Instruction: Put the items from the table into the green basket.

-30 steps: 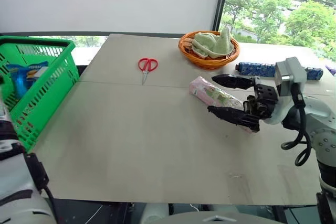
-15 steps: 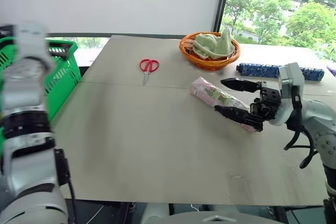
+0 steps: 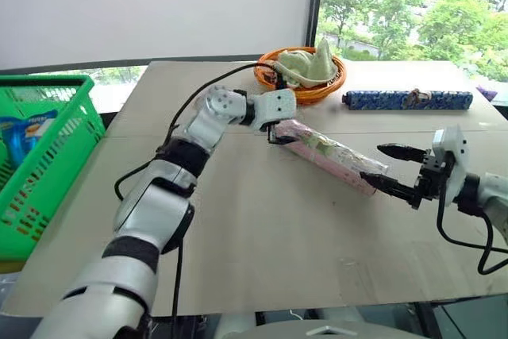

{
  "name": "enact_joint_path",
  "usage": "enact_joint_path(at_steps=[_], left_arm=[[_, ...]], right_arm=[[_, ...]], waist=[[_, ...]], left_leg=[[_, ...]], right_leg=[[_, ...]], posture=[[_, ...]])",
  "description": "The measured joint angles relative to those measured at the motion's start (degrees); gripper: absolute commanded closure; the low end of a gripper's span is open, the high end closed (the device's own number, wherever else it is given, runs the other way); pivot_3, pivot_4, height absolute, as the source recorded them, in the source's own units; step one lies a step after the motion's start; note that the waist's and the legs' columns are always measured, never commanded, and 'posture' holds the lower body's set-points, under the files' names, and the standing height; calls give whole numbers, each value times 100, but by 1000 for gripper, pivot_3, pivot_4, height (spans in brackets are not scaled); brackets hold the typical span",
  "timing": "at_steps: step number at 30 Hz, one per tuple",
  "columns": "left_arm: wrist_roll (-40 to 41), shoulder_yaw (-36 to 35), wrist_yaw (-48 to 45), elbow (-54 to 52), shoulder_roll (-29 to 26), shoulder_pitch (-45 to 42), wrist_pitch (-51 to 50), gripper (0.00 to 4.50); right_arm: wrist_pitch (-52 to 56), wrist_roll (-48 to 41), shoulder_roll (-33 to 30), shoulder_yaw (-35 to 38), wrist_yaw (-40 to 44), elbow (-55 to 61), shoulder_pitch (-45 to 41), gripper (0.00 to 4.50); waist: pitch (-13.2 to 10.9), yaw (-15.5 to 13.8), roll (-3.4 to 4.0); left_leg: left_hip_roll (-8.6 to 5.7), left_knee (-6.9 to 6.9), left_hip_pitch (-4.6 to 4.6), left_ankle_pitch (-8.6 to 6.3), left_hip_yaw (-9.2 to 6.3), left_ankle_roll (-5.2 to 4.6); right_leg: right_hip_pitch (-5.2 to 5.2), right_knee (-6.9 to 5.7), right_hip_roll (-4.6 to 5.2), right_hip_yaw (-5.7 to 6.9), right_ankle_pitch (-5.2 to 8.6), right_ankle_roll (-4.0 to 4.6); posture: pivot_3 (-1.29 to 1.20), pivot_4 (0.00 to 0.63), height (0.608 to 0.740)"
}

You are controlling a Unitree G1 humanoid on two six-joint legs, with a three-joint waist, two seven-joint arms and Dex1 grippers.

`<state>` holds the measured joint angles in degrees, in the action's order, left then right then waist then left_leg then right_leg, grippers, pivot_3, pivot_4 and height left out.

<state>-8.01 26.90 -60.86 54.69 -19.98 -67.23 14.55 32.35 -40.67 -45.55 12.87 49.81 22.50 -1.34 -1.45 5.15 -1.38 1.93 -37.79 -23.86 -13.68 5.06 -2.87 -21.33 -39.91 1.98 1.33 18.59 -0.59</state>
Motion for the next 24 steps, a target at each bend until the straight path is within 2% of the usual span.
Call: enact_joint_path(at_steps=[2,6,12,16,24], left_arm=[[-266,75,-93,845,385,-427,358,72],[-792,291,-263,1765,848,-983,796,72],[-1534,535,-96,2268,1297,-1245,824,72],[-1583,442,-550,2375,1543,-1242,721,72],[-2266,689,-243,2511,1646,-1189,390,72]], right_arm=[[28,-40,83,165,-137,245,269,0],[95,-121,282,327,-439,706,684,0],[256,-149,392,519,-911,1092,1096,0],[338,-165,477,565,-1147,1298,1290,0],[380,-261,514,587,-1315,1474,1334,0]], waist=[[-1,37,0],[-5,243,6],[-4,697,10],[-6,1031,12],[-15,1640,17]], left_leg=[[-2,-11,-10,-6,0,-8],[0,-41,-23,-23,5,-30],[0,-52,-20,-29,6,-41],[2,-51,-17,-29,5,-41],[4,-47,12,-30,1,-42]], right_leg=[[-2,3,0,0,5,-9],[-4,0,4,-6,10,-23],[2,-2,8,-15,3,-38],[3,-4,6,-17,4,-39],[30,-3,7,-20,17,-64]], posture=[[-327,0,740],[-385,0,740],[-456,0,740],[-478,0,740],[-502,0,740]])
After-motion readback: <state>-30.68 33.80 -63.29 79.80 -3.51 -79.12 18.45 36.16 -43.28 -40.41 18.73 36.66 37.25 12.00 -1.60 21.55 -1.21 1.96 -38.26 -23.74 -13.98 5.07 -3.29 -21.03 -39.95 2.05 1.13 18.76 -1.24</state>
